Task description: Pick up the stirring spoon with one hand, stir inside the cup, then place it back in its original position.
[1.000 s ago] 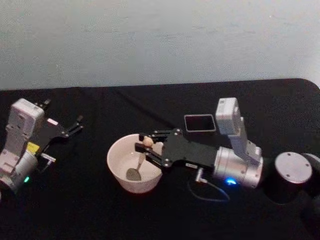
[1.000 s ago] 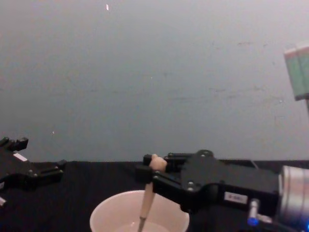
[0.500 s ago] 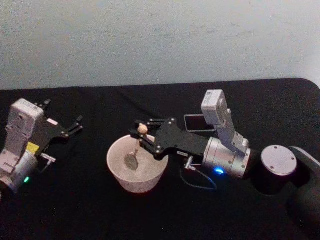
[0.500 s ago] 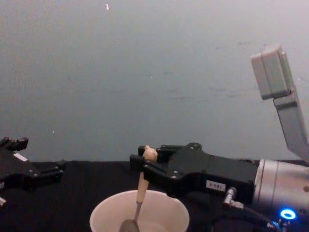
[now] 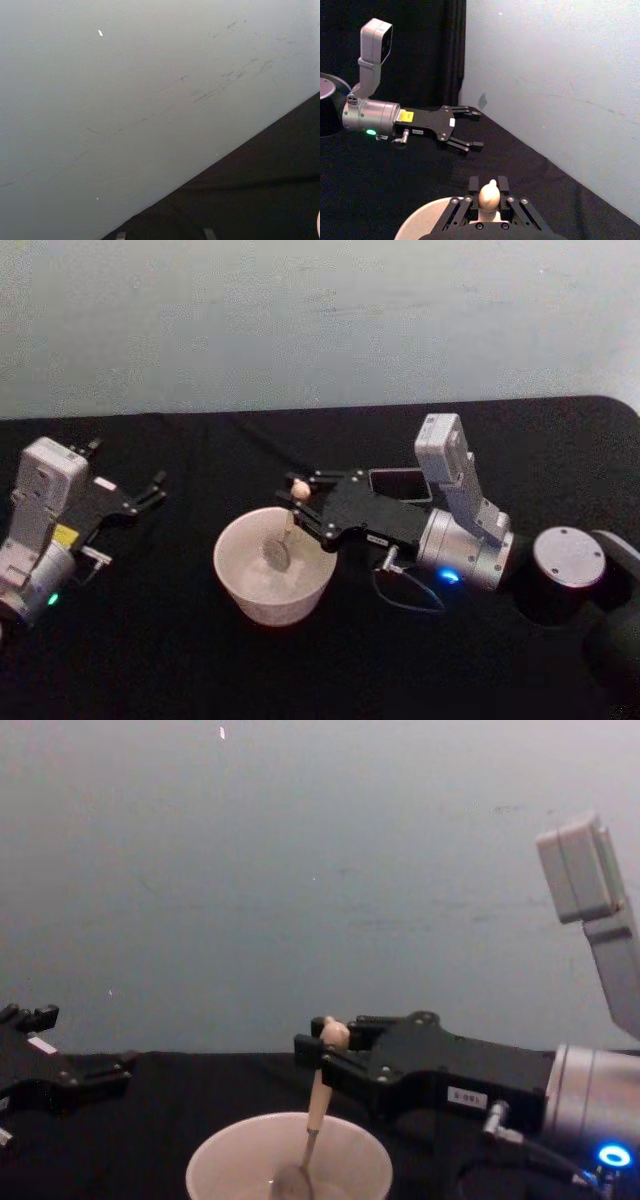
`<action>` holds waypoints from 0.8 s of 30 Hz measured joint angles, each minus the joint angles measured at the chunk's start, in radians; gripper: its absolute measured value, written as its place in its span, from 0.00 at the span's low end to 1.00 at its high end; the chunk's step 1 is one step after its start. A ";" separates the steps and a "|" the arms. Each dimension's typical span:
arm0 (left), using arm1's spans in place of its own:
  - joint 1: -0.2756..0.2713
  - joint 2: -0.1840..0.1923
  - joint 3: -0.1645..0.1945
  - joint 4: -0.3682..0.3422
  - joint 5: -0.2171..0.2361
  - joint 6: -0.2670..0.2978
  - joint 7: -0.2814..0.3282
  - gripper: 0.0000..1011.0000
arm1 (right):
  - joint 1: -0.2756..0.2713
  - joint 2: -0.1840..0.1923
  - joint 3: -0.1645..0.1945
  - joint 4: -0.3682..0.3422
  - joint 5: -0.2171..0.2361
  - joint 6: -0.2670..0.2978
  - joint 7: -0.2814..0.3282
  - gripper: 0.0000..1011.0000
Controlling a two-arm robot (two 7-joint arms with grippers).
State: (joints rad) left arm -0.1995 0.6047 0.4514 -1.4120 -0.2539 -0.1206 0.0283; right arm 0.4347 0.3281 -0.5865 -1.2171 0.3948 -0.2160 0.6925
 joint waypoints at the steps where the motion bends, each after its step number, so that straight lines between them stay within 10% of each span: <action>1: 0.000 0.000 0.000 0.000 0.000 0.000 0.000 0.99 | -0.002 0.004 0.003 -0.003 -0.001 0.001 -0.001 0.21; 24: 0.000 0.000 0.000 0.000 0.000 0.000 0.000 0.99 | -0.087 0.103 0.012 -0.159 0.043 0.047 0.046 0.21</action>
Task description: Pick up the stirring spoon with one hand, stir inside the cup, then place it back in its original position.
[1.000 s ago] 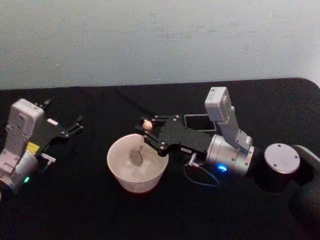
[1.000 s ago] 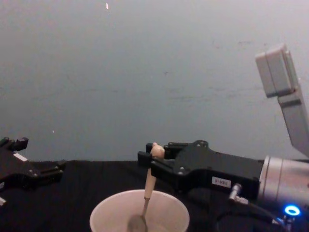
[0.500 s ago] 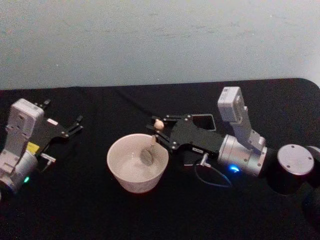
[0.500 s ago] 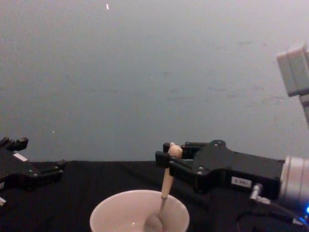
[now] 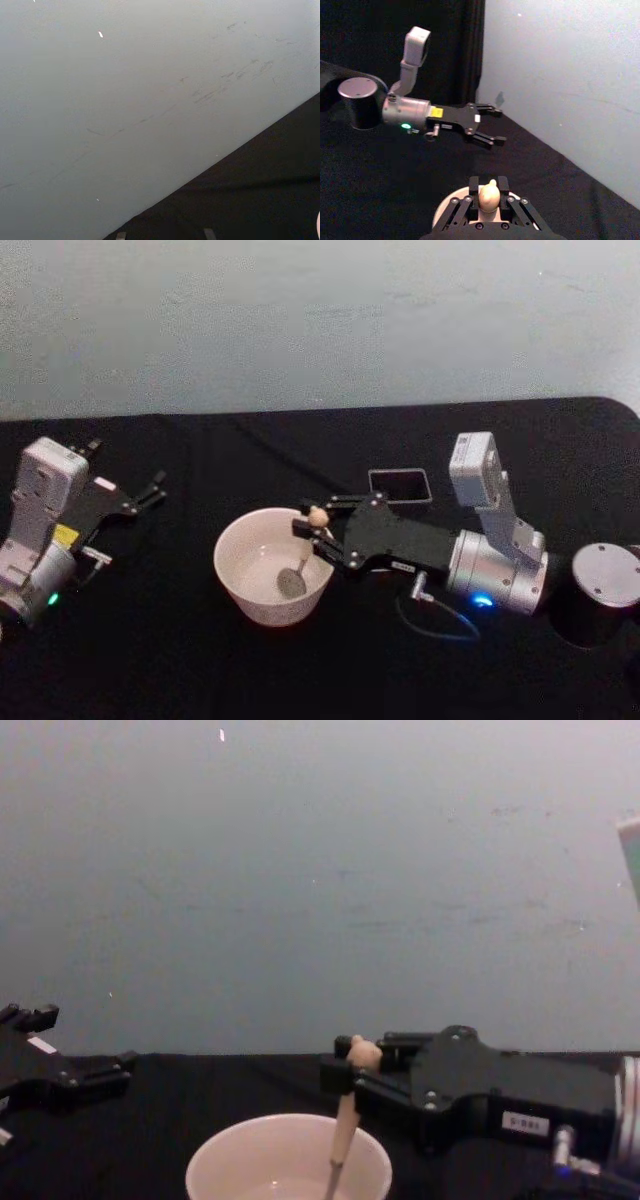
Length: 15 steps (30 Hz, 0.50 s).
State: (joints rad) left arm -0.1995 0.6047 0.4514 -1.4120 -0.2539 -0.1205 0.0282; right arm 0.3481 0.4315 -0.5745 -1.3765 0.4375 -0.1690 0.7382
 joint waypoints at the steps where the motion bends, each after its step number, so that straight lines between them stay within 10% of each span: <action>1: 0.000 0.000 0.000 0.000 0.000 0.000 0.000 0.99 | 0.000 -0.001 -0.003 -0.002 0.001 0.001 0.002 0.21; 15: 0.000 0.000 0.000 0.000 0.000 0.000 0.000 0.99 | 0.047 -0.063 -0.045 0.048 0.014 0.007 0.006 0.21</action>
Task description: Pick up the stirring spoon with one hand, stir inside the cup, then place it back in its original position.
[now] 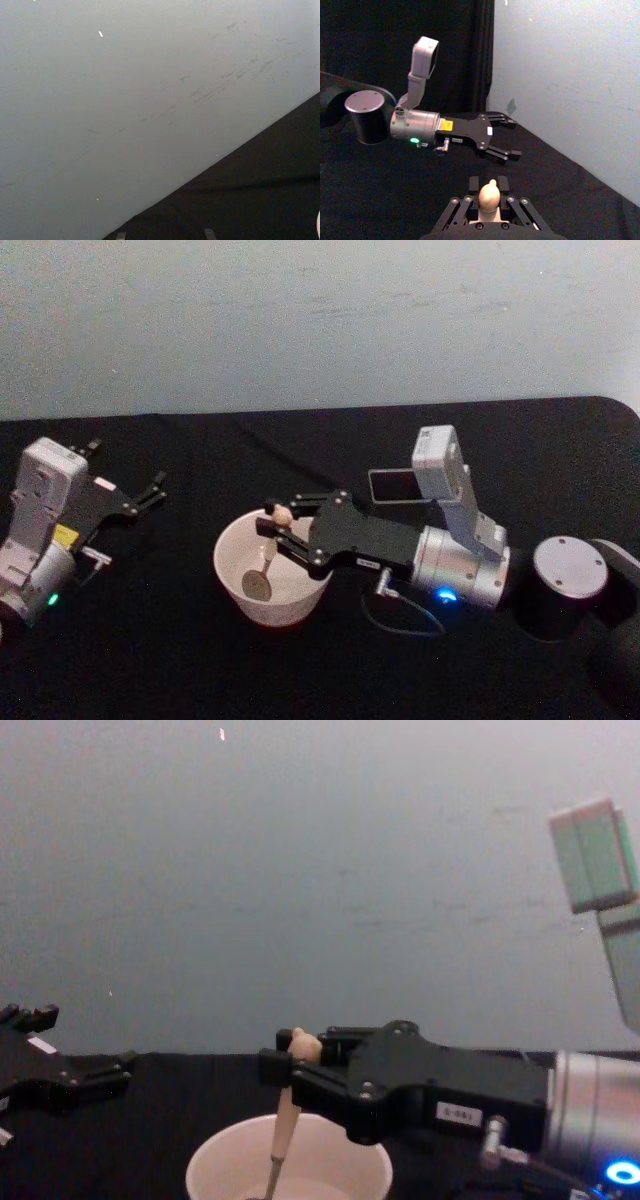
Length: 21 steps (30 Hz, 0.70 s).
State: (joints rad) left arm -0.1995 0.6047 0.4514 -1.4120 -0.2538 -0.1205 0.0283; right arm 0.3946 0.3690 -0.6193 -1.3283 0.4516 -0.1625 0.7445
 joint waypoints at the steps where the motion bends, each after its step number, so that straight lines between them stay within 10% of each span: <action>1: 0.000 0.000 0.000 0.000 0.000 0.000 0.000 0.99 | 0.009 -0.009 -0.003 0.015 -0.002 -0.001 -0.003 0.21; 21: 0.000 0.000 0.000 0.000 0.000 0.000 0.000 0.99 | 0.060 -0.048 0.025 0.111 -0.020 -0.024 -0.043 0.21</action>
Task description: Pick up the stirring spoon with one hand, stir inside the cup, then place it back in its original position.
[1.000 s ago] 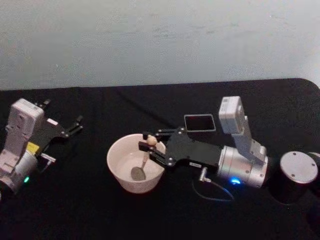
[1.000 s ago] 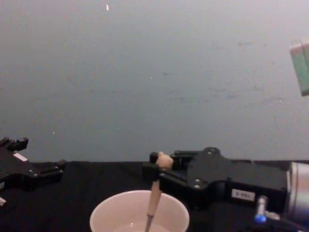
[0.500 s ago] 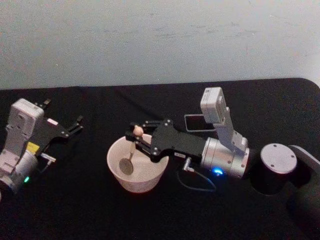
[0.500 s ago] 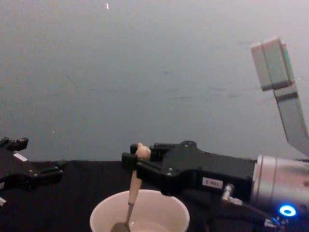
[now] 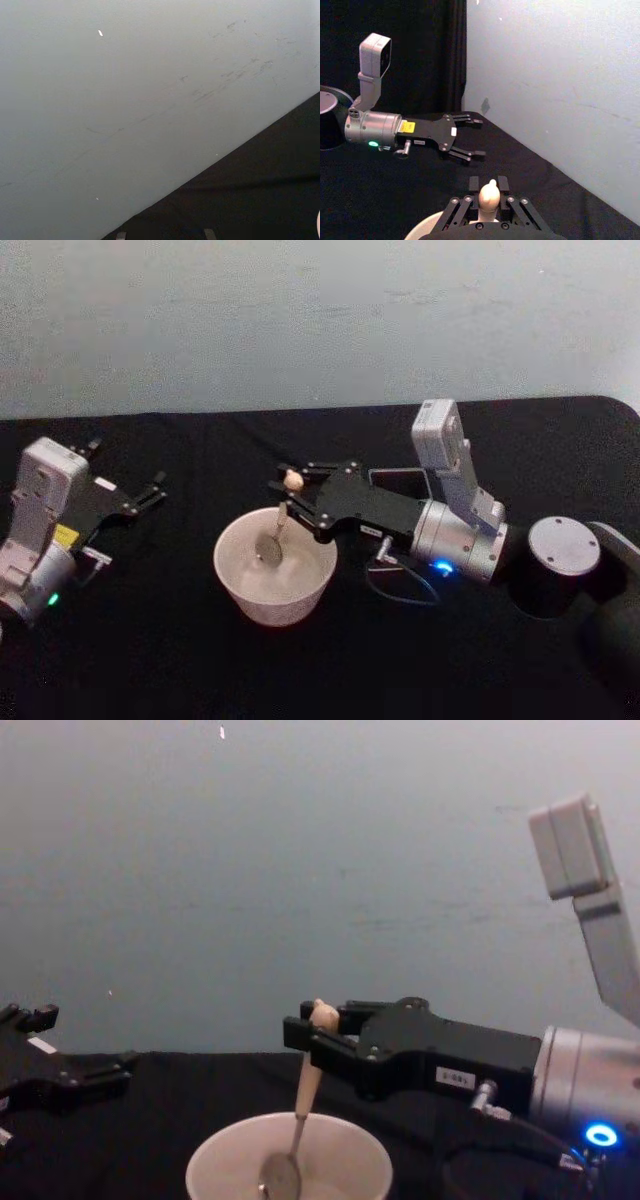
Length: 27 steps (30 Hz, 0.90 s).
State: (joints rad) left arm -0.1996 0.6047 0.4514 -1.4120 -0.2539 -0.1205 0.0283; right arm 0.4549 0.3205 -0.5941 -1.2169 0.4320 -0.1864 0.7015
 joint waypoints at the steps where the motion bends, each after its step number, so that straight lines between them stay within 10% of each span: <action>1: 0.000 0.000 0.000 0.000 0.000 0.000 0.000 0.99 | -0.001 0.001 0.001 -0.001 0.000 0.000 0.000 0.21; 27: 0.000 0.000 0.000 0.000 0.000 0.000 0.000 0.99 | -0.037 0.047 0.031 -0.048 0.000 0.027 -0.007 0.21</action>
State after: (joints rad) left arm -0.1995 0.6047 0.4514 -1.4120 -0.2539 -0.1205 0.0283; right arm 0.4175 0.3673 -0.5631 -1.2653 0.4320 -0.1599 0.6940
